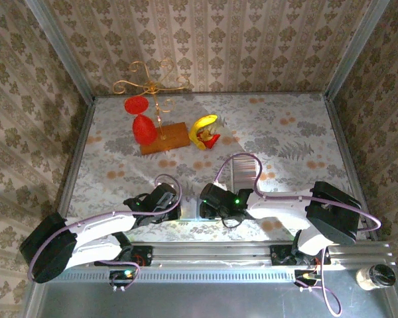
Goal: Put the credit cards into the card holder
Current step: Flip over the card slot in the card holder.
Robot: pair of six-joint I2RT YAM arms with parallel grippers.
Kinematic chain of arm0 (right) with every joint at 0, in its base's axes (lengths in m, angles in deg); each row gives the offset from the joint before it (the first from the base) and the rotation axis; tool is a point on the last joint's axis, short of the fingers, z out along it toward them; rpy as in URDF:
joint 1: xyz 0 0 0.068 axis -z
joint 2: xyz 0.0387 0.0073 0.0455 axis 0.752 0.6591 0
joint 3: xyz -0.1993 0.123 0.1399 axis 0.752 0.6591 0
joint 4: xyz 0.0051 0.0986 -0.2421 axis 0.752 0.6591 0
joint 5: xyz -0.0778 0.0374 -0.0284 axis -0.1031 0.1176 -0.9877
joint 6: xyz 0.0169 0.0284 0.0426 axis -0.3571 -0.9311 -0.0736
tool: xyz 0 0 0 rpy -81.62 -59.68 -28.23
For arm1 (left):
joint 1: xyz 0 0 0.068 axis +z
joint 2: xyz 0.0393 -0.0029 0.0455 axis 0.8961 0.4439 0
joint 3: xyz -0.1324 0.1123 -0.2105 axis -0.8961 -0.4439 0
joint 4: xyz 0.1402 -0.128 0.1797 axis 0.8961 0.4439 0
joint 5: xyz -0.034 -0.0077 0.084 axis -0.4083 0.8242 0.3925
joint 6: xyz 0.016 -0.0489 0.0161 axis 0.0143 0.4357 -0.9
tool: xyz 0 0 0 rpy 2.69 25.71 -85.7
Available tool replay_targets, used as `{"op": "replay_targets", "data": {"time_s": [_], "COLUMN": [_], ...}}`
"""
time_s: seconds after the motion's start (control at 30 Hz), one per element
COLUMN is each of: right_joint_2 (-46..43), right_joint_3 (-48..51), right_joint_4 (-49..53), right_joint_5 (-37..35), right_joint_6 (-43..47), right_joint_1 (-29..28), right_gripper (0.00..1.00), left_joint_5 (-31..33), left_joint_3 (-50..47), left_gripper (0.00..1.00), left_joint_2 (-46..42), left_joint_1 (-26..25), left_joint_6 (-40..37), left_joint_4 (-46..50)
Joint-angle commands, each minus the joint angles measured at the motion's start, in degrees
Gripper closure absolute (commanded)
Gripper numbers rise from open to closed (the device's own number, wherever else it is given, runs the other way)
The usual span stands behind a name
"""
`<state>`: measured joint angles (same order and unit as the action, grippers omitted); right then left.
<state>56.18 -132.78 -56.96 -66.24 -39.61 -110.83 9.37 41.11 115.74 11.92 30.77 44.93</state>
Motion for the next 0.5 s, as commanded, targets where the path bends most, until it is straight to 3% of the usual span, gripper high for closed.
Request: {"op": "replay_targets", "data": {"time_s": [0.0,0.47], "right_joint_2": [1.17,5.24], "right_joint_3": [-0.36,-1.68], "right_joint_4": [-0.66,0.81], "right_joint_5": [-0.79,-1.46], "right_joint_6": [-1.04,-2.40], "right_joint_1": [-0.43,-1.28], "right_gripper": [0.57,0.48], "left_joint_5": [0.41,0.50], "left_joint_3": [-1.64,-1.88], "left_gripper": [1.00,1.00], "left_joint_2": [1.20,1.11], "left_joint_1": [-0.61,-0.79], "left_joint_6": [0.39,0.50], "left_joint_4": [1.85,1.91]}}
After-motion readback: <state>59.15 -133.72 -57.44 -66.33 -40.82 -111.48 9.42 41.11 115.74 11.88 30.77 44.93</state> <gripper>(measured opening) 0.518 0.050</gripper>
